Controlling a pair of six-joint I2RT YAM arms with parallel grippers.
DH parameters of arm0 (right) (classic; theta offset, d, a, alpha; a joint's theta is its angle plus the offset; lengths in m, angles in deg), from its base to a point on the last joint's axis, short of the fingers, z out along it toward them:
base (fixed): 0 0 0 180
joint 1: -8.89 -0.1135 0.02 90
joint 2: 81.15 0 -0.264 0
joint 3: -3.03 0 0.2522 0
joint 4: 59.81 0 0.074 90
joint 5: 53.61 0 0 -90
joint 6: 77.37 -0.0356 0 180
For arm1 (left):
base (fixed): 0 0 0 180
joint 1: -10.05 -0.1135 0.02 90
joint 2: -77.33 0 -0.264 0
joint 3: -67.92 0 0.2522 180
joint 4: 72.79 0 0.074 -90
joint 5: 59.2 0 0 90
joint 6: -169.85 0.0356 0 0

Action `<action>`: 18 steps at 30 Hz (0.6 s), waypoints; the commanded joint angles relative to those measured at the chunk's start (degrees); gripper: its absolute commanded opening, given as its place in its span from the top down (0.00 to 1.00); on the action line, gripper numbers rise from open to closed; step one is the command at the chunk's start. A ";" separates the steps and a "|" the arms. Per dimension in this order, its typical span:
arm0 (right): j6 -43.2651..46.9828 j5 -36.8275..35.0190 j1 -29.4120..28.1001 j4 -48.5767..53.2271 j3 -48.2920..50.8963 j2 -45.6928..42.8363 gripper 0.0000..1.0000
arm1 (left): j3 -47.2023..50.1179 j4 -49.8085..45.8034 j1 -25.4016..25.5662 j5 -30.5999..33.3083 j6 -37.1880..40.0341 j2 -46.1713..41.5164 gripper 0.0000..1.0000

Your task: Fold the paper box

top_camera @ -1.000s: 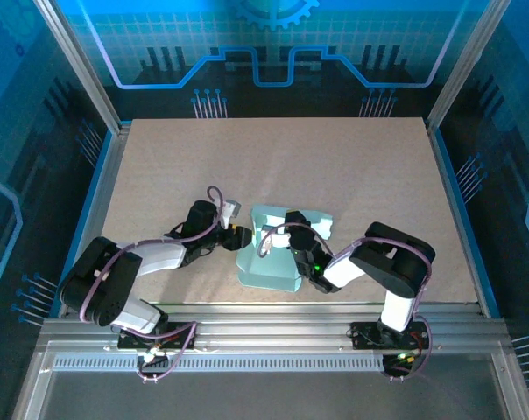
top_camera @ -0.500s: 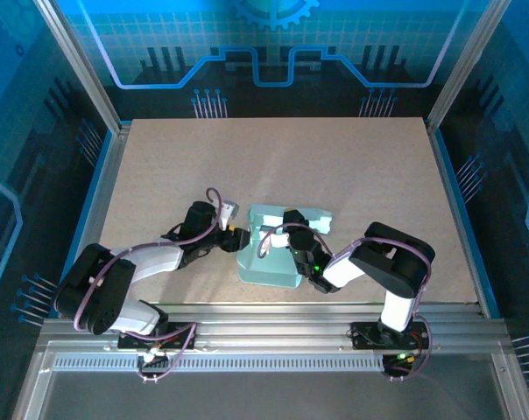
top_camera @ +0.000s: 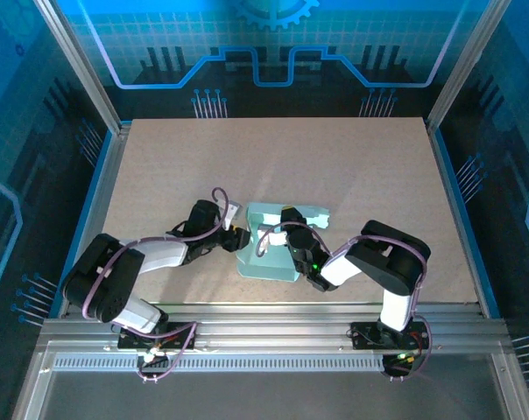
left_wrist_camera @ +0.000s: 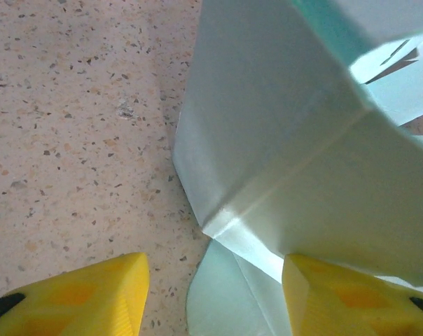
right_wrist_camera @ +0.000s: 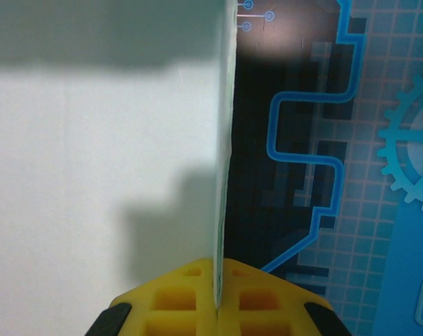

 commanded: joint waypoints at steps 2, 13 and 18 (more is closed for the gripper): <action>0.93 0.09 0.27 -2.76 -0.39 1.41 1.00 | -2.20 2.97 0.06 -0.68 1.40 1.34 0.52; -0.04 -0.37 -0.93 -3.40 -0.52 2.35 1.00 | -1.15 9.15 0.04 -1.32 1.85 2.08 0.51; -0.22 -0.28 -1.13 -2.87 -0.35 1.45 1.00 | -1.51 10.57 0.11 -1.10 0.87 3.79 0.57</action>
